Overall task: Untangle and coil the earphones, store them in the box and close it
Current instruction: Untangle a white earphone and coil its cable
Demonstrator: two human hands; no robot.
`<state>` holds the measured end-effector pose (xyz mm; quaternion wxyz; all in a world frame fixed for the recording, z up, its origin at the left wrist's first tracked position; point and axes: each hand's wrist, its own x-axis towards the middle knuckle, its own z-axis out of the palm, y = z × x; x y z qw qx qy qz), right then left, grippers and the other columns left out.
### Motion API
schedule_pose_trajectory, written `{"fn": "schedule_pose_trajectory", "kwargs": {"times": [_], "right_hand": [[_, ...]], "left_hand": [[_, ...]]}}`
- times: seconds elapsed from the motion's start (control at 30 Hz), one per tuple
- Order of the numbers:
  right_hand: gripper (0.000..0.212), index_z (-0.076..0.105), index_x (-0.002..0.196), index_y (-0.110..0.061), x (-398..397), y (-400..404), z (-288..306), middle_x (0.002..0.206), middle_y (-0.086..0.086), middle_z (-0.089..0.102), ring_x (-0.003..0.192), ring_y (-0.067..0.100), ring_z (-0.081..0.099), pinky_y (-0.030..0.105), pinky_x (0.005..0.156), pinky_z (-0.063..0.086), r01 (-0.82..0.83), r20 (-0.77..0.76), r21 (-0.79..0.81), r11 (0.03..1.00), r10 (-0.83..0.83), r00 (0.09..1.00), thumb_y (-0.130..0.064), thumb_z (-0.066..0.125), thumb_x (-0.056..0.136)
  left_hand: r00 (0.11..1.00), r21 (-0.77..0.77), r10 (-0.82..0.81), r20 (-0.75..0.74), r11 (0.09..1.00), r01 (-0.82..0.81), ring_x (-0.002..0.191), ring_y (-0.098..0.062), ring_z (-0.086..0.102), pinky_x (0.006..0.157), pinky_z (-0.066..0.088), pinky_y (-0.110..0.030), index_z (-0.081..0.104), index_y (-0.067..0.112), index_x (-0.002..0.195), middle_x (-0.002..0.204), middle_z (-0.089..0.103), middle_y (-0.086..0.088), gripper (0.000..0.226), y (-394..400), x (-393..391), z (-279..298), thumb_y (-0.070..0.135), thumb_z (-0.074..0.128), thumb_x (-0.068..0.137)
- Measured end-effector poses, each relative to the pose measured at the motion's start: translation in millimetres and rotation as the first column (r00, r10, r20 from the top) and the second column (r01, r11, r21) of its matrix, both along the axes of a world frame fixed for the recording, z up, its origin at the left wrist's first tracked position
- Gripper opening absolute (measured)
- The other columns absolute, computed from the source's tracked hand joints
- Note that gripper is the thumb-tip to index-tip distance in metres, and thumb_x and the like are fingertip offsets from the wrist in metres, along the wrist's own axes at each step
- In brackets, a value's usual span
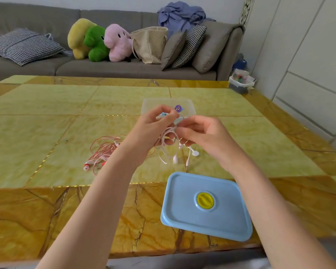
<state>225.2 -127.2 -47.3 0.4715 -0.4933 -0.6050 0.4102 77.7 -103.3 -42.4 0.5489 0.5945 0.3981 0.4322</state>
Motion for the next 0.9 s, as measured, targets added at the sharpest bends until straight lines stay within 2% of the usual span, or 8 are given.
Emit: {"fn": "schedule_pose_trajectory", "kwargs": {"times": [0.07, 0.17, 0.3, 0.4, 0.57, 0.7, 0.8, 0.9], "right_hand": [[0.005, 0.066, 0.083, -0.009, -1.1, 1.6, -2.9, 0.066, 0.002, 0.066, 0.057, 0.009, 0.059, 0.019, 0.06, 0.049, 0.032, 0.002, -0.005, 0.999, -0.032, 0.999, -0.004, 0.066, 0.083], [0.012, 0.068, 0.089, -0.014, 0.3, 1.3, -3.3, 0.083, 0.005, 0.07, 0.076, 0.015, 0.064, 0.025, 0.073, 0.052, 0.015, 0.0, -0.025, 1.0, -0.015, 1.0, -0.004, 0.064, 0.085], [0.021, 0.065, 0.106, -0.007, 0.9, -1.3, -1.8, 0.098, 0.014, 0.07, 0.091, 0.025, 0.068, 0.031, 0.086, 0.054, -0.089, -0.138, -0.092, 0.992, 0.075, 0.988, -0.004, 0.048, 0.094], [0.016, 0.065, 0.103, -0.007, 1.0, -2.4, -2.1, 0.093, 0.012, 0.07, 0.085, 0.021, 0.068, 0.032, 0.082, 0.054, -0.03, -0.159, -0.108, 0.994, 0.013, 0.987, -0.013, 0.056, 0.092], [0.004, 0.066, 0.081, -0.008, 5.1, 0.8, -7.7, 0.066, 0.002, 0.066, 0.055, 0.01, 0.062, 0.026, 0.062, 0.046, 0.155, -0.036, -0.182, 0.971, -0.165, 0.986, -0.004, 0.067, 0.081], [0.006, 0.06, 0.08, -0.005, -2.1, 1.5, -9.7, 0.077, 0.011, 0.065, 0.064, 0.02, 0.066, 0.021, 0.058, 0.051, 0.154, -0.179, -0.256, 0.954, -0.203, 0.963, -0.002, 0.058, 0.085], [0.013, 0.055, 0.072, -0.006, -5.3, 3.3, -10.1, 0.067, 0.008, 0.064, 0.054, 0.015, 0.063, 0.022, 0.057, 0.052, 0.19, -0.3, -0.283, 0.94, -0.274, 0.914, -0.001, 0.057, 0.084], [0.017, 0.058, 0.066, -0.008, -3.6, 5.3, -9.3, 0.053, 0.001, 0.058, 0.044, 0.011, 0.052, 0.025, 0.053, 0.04, 0.29, -0.155, -0.228, 0.929, -0.329, 0.932, 0.001, 0.058, 0.081]], "left_hand": [[0.999, 0.006, -0.051, -0.018, 0.999, 0.051, 0.051, -0.007, 0.053, 0.048, 0.044, -0.018, 0.056, 0.021, 0.078, 0.066, 0.059, 0.005, 0.016, -3.1, 0.7, 0.9, 0.024, 0.053, 0.093], [0.995, -0.029, -0.098, 0.024, 0.995, 0.099, 0.056, -0.009, 0.06, 0.051, 0.05, -0.02, 0.059, 0.02, 0.083, 0.076, 0.061, 0.001, 0.013, -4.2, -1.5, 2.8, 0.021, 0.052, 0.094], [0.984, -0.094, -0.155, 0.091, 0.982, 0.164, 0.087, -0.026, 0.067, 0.079, 0.055, -0.034, 0.063, 0.022, 0.104, 0.106, 0.065, -0.006, 0.017, 1.4, -7.3, 1.5, 0.018, 0.048, 0.096], [0.957, -0.211, -0.212, 0.2, 0.944, 0.253, 0.104, -0.034, 0.064, 0.085, 0.055, -0.038, 0.059, 0.027, 0.124, 0.122, 0.064, -0.001, 0.032, 1.9, -7.7, -1.3, 0.017, 0.048, 0.096], [0.953, -0.241, -0.237, 0.191, 0.929, 0.28, 0.111, -0.038, 0.059, 0.089, 0.053, -0.04, 0.058, 0.033, 0.123, 0.134, 0.054, 0.006, 0.038, -1.6, -2.2, -7.1, 0.01, 0.049, 0.094], [0.952, -0.164, -0.298, 0.063, 0.938, 0.305, 0.109, -0.025, 0.063, 0.096, 0.049, -0.035, 0.05, 0.036, 0.132, 0.131, 0.055, 0.009, 0.046, -2.2, 0.1, -8.3, 0.009, 0.049, 0.095], [0.975, -0.051, -0.191, -0.115, 0.981, 0.186, 0.105, -0.02, 0.064, 0.094, 0.05, -0.029, 0.042, 0.038, 0.136, 0.129, 0.053, 0.009, 0.05, 0.6, 6.4, -9.1, 0.008, 0.046, 0.097], [0.95, 0.101, -0.039, -0.311, 0.992, 0.074, 0.101, -0.024, 0.065, 0.097, 0.048, -0.038, 0.035, 0.038, 0.14, 0.122, 0.053, 0.01, 0.055, 3.4, 11.3, -11.2, 0.007, 0.044, 0.096]]}}
